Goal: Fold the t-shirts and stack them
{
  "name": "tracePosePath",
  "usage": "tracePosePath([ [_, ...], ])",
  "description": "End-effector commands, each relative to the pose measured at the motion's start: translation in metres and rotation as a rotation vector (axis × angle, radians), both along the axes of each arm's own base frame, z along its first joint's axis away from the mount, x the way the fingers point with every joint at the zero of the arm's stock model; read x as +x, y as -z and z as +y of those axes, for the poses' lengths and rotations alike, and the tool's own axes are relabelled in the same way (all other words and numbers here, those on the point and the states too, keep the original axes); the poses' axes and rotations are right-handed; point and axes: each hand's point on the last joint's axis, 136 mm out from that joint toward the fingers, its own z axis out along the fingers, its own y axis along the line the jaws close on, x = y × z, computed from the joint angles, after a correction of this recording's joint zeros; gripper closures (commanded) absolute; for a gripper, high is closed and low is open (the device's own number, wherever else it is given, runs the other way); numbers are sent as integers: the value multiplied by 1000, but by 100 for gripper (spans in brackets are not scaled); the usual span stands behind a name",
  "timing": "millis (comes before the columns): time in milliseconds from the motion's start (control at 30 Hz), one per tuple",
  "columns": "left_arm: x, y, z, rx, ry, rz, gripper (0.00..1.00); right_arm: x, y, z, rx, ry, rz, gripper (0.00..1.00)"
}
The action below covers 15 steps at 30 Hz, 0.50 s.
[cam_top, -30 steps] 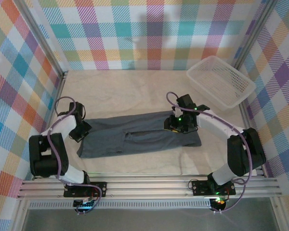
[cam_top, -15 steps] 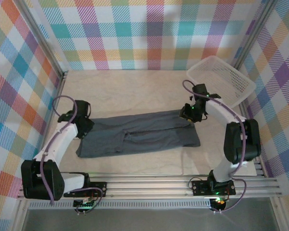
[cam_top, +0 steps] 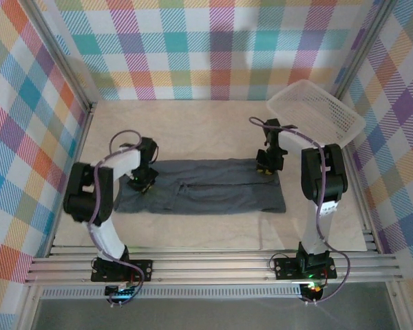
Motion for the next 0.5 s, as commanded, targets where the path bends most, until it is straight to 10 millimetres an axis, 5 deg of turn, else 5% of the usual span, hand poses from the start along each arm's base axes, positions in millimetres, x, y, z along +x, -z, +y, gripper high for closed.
tracePosePath([
  [0, 70, 14, -11, 16, 112, -52, 82, -62, 8, -3, -49, 48, 139, 75],
  [133, 166, 4, -46, -52, 185, -199, 81, -108, 8, 20, -52, 23, 186, 75],
  [233, 235, -2, -97, -131, 279, -312, 81, -149, 13, 45, -38, 12, 236, 75],
  [333, 278, -3, -152, -243, 352, -419, 81, -175, 14, 74, -3, -7, 250, 75],
  [467, 306, 5, -205, -426, 334, -550, 80, -189, 10, 124, 78, -56, 277, 74],
])
